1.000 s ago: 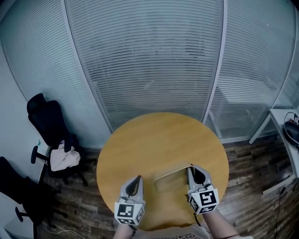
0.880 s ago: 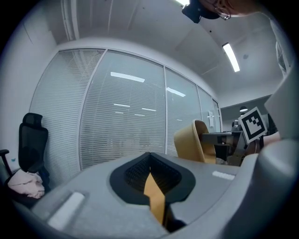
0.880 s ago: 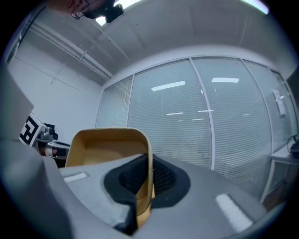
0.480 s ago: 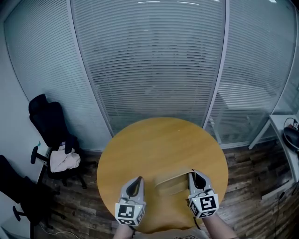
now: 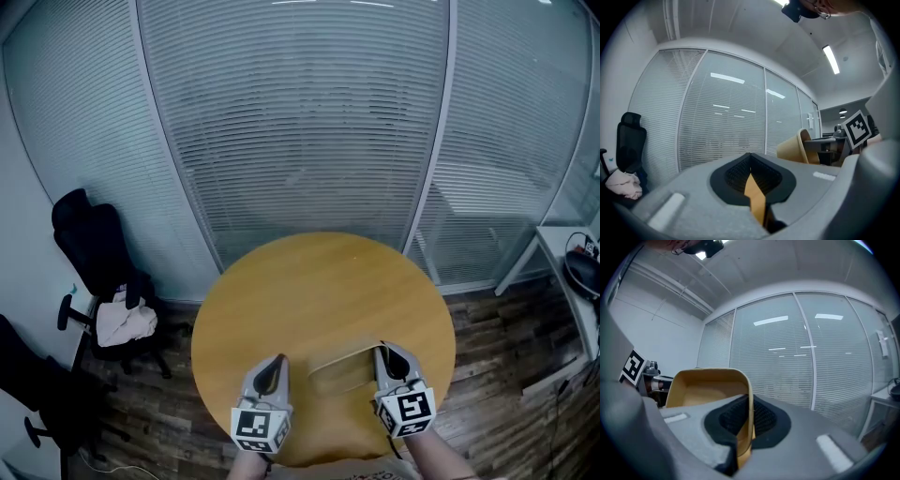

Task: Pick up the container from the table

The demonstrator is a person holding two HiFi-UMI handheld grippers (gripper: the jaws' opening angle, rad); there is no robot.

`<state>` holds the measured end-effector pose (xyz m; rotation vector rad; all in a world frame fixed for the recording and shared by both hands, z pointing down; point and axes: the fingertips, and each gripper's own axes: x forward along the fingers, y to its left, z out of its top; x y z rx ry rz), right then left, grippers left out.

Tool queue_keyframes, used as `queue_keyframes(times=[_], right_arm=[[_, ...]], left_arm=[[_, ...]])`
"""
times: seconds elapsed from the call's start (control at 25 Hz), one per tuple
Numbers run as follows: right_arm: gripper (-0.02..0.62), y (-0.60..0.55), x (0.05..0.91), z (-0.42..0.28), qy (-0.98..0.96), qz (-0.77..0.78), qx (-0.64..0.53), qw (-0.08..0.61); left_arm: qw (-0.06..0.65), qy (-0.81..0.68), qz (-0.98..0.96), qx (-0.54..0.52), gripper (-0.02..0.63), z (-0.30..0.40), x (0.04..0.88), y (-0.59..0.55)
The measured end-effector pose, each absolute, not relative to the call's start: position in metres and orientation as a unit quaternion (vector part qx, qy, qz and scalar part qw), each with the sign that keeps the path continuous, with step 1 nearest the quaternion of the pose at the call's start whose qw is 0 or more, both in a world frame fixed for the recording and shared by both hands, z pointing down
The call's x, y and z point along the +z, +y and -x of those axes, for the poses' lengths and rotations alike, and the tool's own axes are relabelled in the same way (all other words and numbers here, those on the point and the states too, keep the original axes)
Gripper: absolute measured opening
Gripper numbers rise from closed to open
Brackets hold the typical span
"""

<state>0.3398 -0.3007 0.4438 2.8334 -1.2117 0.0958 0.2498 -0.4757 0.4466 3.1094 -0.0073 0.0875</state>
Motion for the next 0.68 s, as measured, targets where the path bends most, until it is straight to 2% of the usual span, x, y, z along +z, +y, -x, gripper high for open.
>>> queue_keyframes(times=[0.68], right_arm=[[0.005, -0.2923, 0.4506, -0.3409, -0.358, -0.932, 0.043, 0.016]], left_arm=[[0.019, 0.005, -0.999, 0.028, 0.006, -0.2489, 0.4504, -0.4687]])
